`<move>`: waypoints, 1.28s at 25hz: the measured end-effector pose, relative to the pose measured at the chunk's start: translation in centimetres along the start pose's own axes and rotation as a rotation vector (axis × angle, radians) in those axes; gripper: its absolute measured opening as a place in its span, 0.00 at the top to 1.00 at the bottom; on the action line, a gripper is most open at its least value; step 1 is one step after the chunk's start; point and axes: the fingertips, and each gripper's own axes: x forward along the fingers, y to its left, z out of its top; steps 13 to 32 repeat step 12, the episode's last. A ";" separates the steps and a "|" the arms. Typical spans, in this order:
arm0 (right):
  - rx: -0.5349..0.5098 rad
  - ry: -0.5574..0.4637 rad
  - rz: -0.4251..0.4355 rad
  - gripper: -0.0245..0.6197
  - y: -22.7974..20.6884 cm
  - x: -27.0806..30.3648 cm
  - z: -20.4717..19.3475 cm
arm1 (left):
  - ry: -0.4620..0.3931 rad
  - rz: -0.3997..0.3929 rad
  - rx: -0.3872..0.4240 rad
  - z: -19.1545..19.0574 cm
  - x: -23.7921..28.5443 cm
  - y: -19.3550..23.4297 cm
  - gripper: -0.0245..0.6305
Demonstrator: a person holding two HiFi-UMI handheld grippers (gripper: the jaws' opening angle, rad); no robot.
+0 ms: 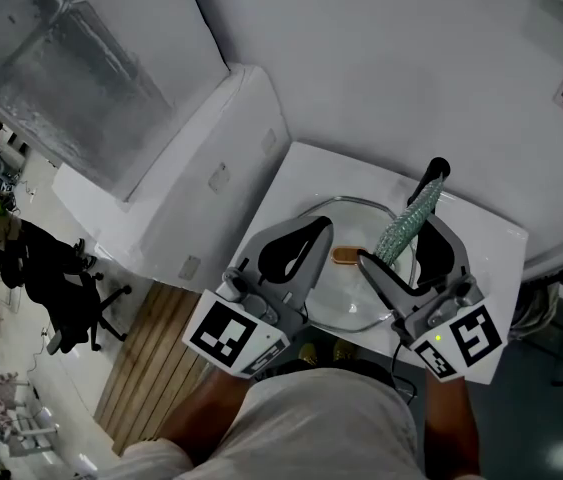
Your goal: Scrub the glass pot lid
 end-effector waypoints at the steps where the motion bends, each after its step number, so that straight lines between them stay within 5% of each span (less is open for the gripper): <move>1: 0.001 0.000 0.000 0.42 0.0 0.0 0.0 | 0.000 0.001 -0.001 0.0 0.0 0.0 0.94; 32: 0.000 0.005 -0.001 0.42 -0.1 0.2 -0.1 | -0.002 -0.003 -0.002 0.0 0.2 0.2 0.94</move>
